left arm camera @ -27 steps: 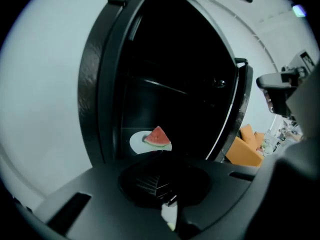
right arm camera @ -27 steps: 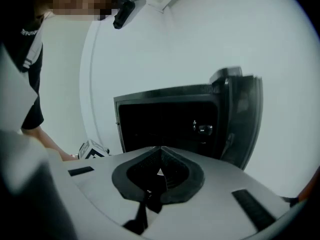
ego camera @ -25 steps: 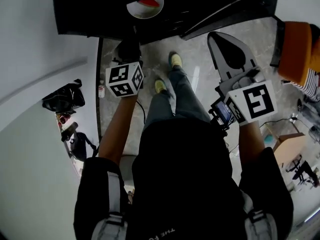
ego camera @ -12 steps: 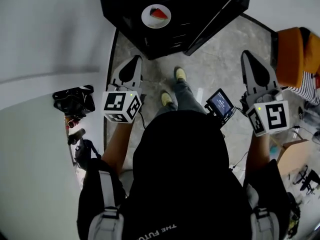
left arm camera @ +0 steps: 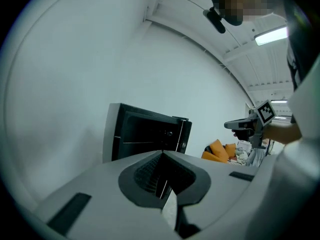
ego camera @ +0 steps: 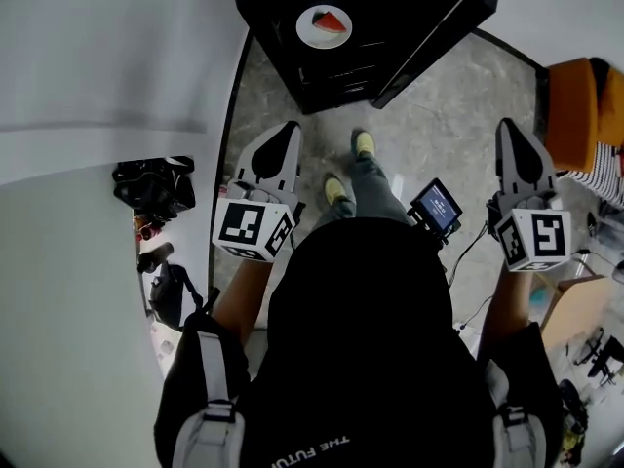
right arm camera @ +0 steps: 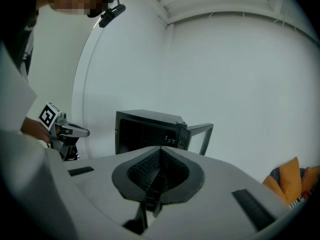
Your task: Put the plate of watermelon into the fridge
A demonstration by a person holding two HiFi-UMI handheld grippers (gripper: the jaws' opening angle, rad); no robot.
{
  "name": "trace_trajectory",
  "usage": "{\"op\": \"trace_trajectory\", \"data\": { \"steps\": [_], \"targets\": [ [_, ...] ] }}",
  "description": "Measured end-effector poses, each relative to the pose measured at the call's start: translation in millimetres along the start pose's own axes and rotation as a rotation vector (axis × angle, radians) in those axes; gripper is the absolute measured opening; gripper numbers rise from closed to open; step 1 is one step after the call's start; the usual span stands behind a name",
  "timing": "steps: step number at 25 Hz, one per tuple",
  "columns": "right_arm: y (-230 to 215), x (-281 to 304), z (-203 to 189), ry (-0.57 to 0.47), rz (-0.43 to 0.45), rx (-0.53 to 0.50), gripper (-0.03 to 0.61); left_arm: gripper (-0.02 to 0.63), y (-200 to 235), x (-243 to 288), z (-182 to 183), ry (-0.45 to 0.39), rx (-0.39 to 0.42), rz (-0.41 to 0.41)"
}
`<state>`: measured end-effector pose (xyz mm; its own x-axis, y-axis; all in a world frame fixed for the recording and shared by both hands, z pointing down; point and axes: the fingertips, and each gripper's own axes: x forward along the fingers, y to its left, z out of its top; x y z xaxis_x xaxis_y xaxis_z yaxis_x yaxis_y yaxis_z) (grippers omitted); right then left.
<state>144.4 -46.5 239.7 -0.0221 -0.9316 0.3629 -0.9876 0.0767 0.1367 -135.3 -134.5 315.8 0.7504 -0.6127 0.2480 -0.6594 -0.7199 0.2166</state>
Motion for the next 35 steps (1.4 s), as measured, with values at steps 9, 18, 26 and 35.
{"op": "trace_trajectory", "data": {
  "steps": [9, 18, 26, 35],
  "targets": [
    [33.0, -12.0, -4.3, -0.032, 0.043, 0.035, 0.009, 0.009, -22.3, -12.4, 3.8, -0.029, -0.005, -0.038],
    [33.4, -31.6, -24.8, 0.011, 0.058, 0.039, 0.009, 0.009, -42.6, -21.7, -8.1, -0.012, -0.034, -0.039],
    [38.1, -44.3, -27.1, -0.006, 0.112, 0.048, 0.009, 0.009, -74.1, -33.9, -14.0, -0.028, -0.055, -0.065],
    [25.1, -88.1, -36.8, -0.050, 0.132, 0.094, 0.009, 0.009, -127.5, -46.9, -11.5, -0.028, -0.018, -0.061]
  ]
}}
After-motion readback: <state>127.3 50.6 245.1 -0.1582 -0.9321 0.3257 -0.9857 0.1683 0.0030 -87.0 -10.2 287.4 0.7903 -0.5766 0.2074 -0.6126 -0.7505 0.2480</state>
